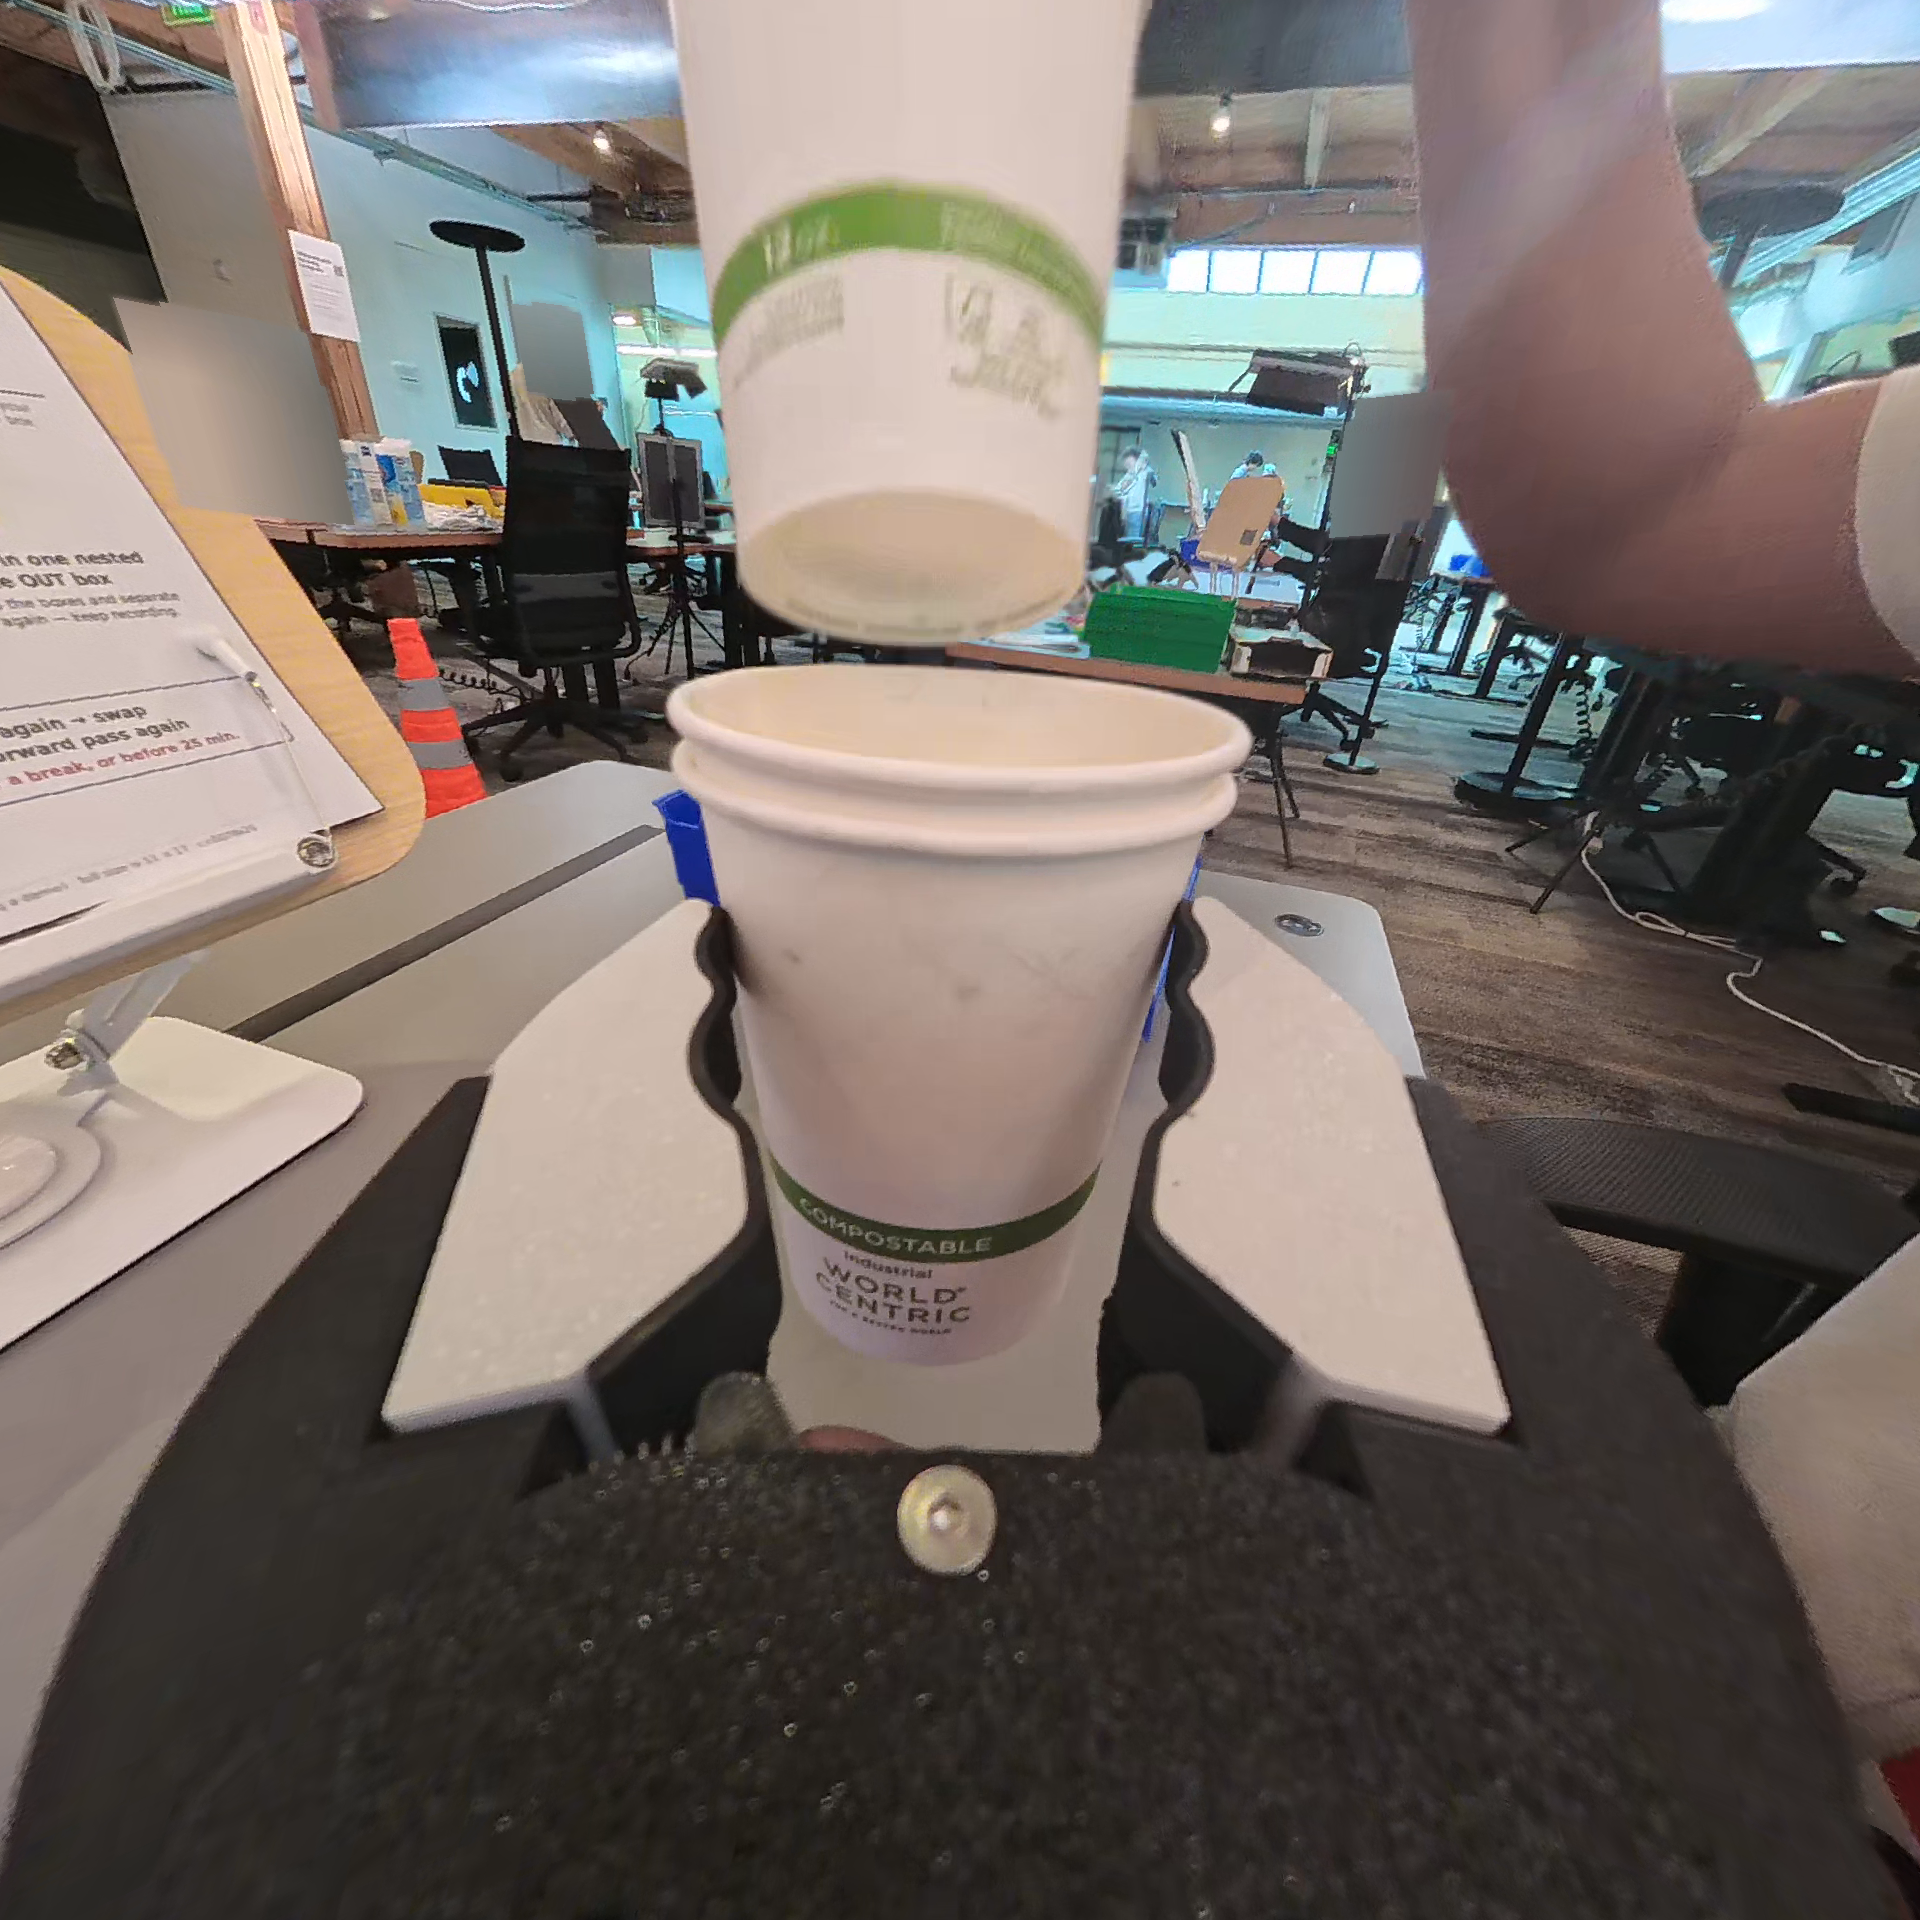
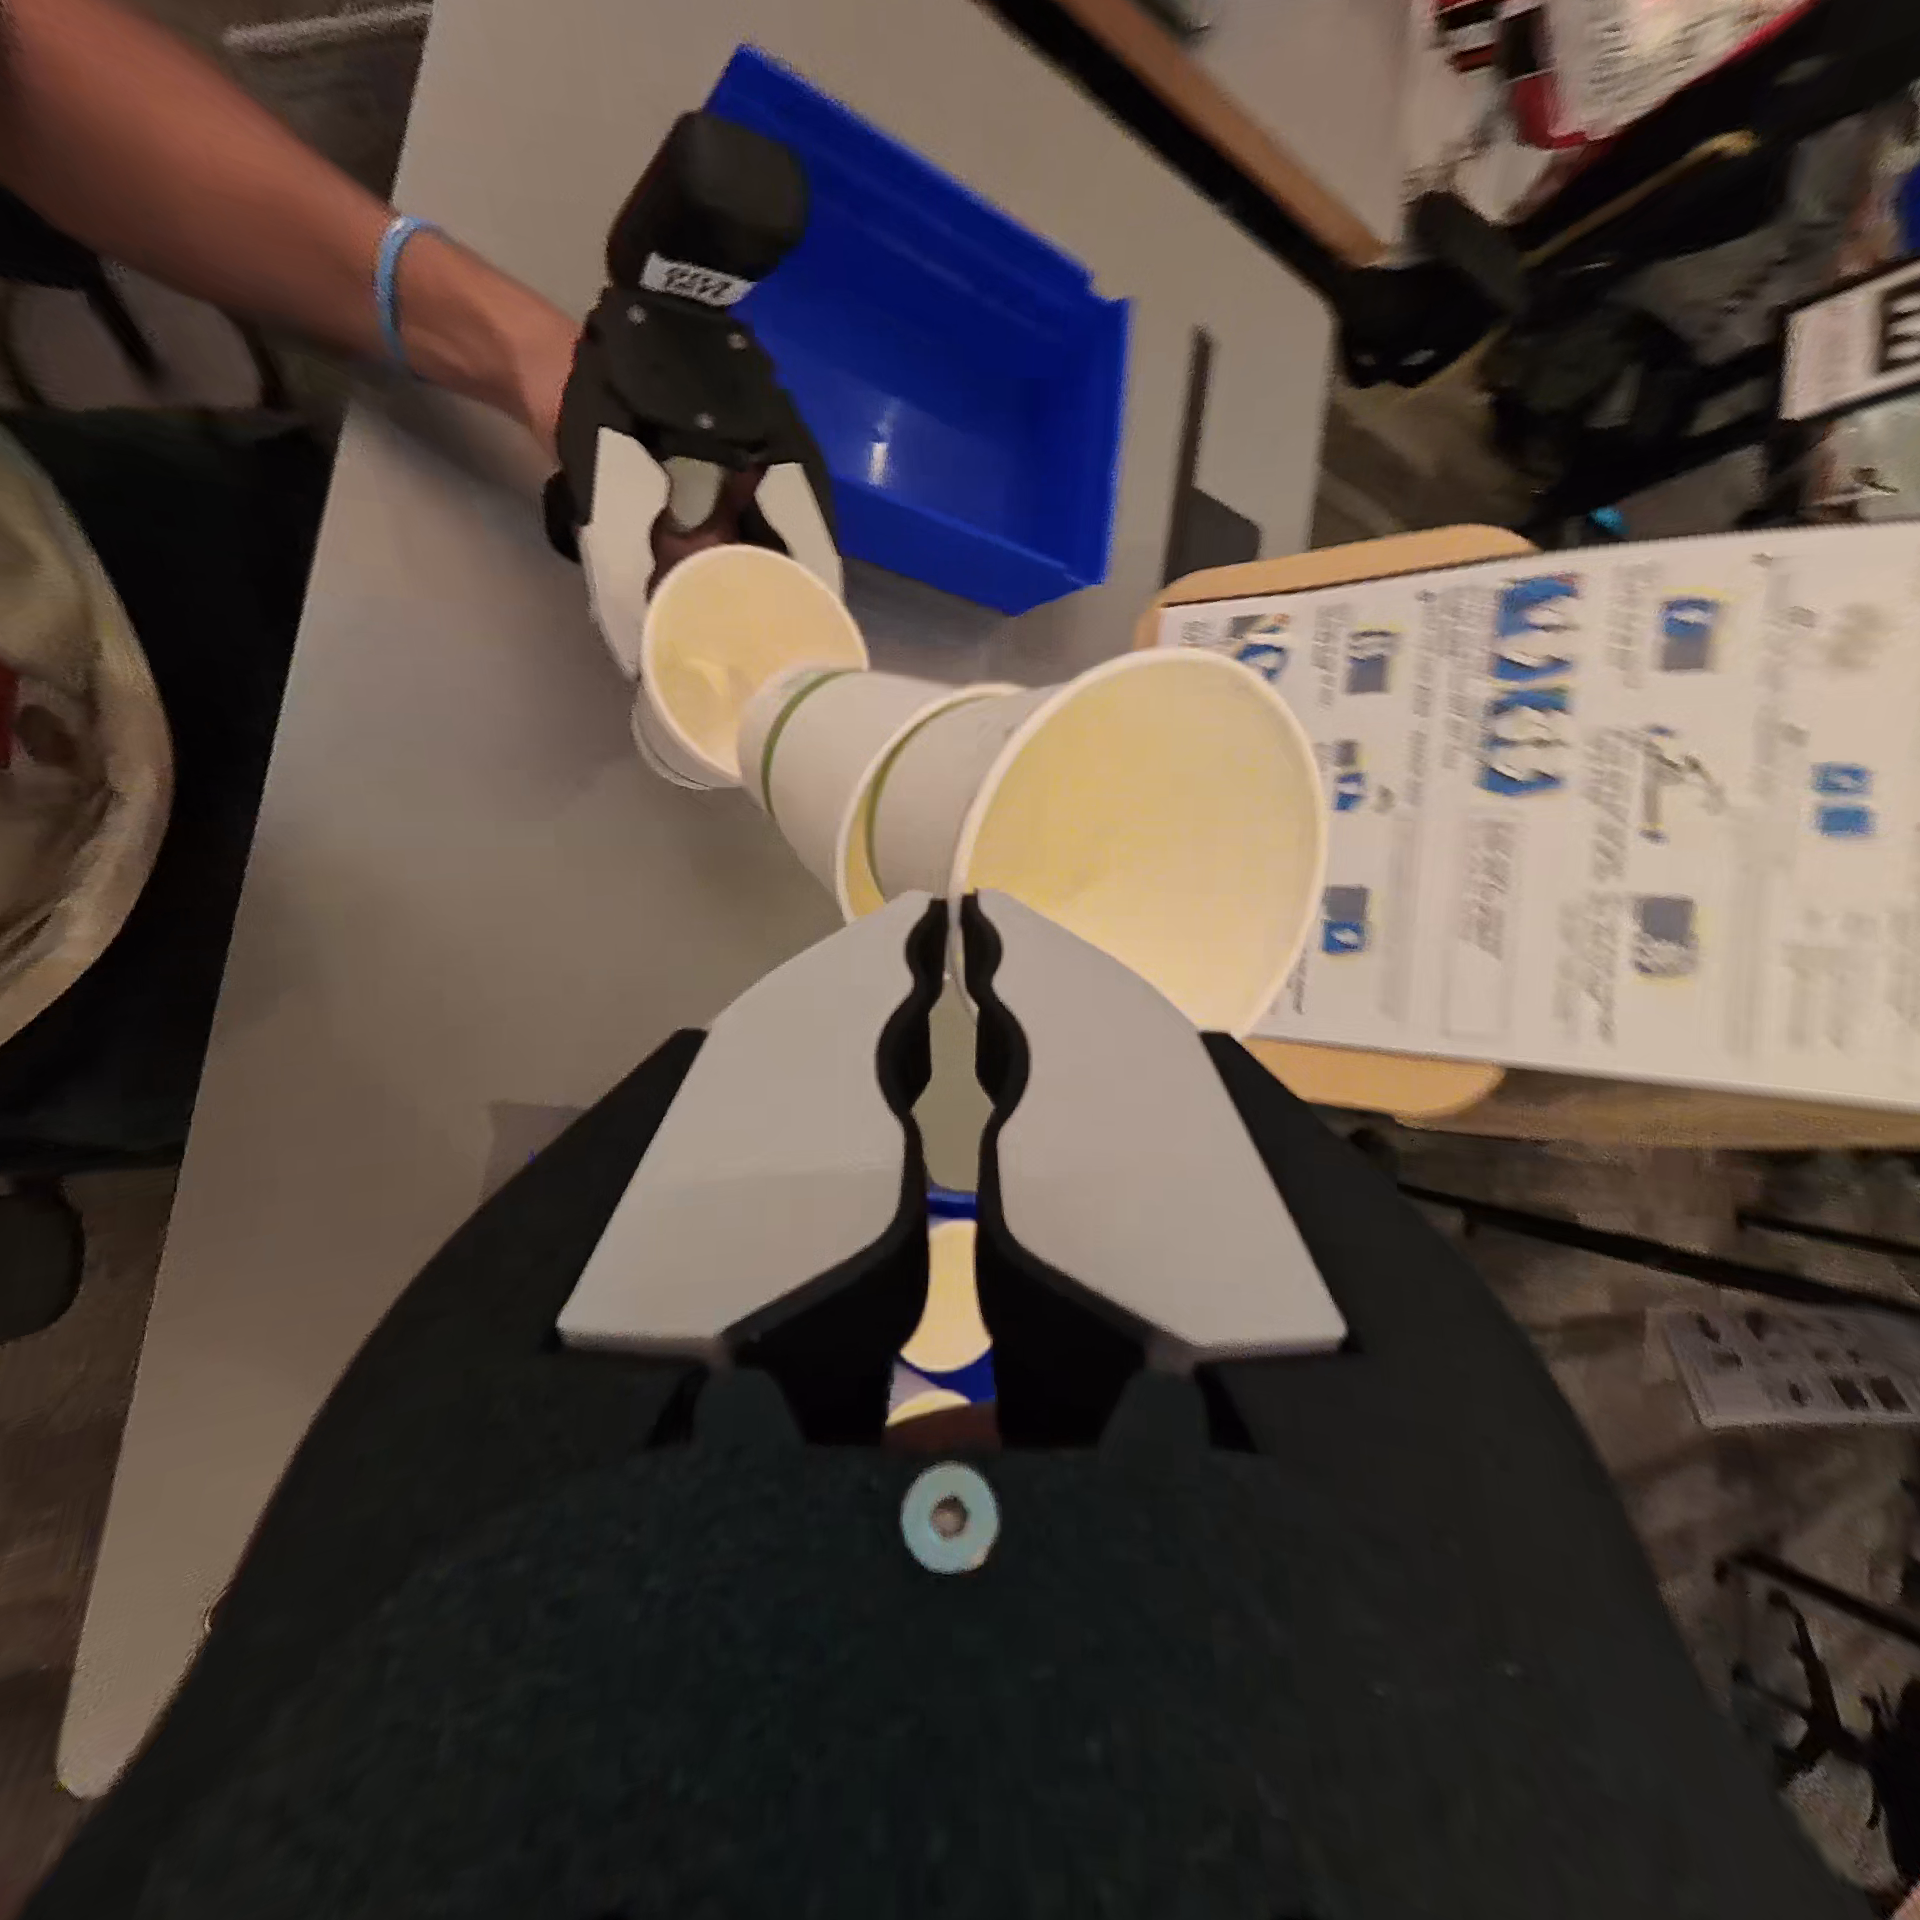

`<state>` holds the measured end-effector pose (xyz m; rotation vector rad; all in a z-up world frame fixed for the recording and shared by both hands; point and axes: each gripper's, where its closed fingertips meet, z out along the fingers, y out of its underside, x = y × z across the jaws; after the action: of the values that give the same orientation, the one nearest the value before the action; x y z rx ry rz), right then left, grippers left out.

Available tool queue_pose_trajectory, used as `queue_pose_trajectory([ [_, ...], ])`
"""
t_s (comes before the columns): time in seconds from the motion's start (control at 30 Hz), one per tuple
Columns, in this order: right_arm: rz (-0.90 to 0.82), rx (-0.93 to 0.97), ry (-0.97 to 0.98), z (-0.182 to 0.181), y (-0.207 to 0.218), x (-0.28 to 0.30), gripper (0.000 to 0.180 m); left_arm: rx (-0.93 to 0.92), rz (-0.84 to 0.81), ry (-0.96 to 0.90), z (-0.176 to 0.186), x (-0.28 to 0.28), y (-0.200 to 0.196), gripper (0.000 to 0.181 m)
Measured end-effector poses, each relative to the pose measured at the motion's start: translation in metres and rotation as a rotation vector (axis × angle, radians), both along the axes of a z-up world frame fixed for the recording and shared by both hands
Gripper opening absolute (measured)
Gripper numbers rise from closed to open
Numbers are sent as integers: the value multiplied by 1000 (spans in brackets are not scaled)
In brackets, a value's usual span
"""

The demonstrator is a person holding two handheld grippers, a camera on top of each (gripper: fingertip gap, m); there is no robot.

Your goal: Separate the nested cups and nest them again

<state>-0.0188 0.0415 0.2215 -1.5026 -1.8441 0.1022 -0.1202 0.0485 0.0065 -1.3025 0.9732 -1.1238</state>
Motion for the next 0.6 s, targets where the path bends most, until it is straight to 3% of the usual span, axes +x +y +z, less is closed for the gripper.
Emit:
queue_pose_trajectory([
  [0.13, -41, -2, 87, 14, -9, 33, 3, -15, -15, -8, -1, 3, 0, 79],
  [0.37, -170, -104, 111, -78, 8, 72, 3, -70, 36, 66, -31, -3, 12, 79],
  [0.6, -276, -128, 97, -121, 22, 113, 3, -92, 92, 108, -44, -20, 14, 79],
])
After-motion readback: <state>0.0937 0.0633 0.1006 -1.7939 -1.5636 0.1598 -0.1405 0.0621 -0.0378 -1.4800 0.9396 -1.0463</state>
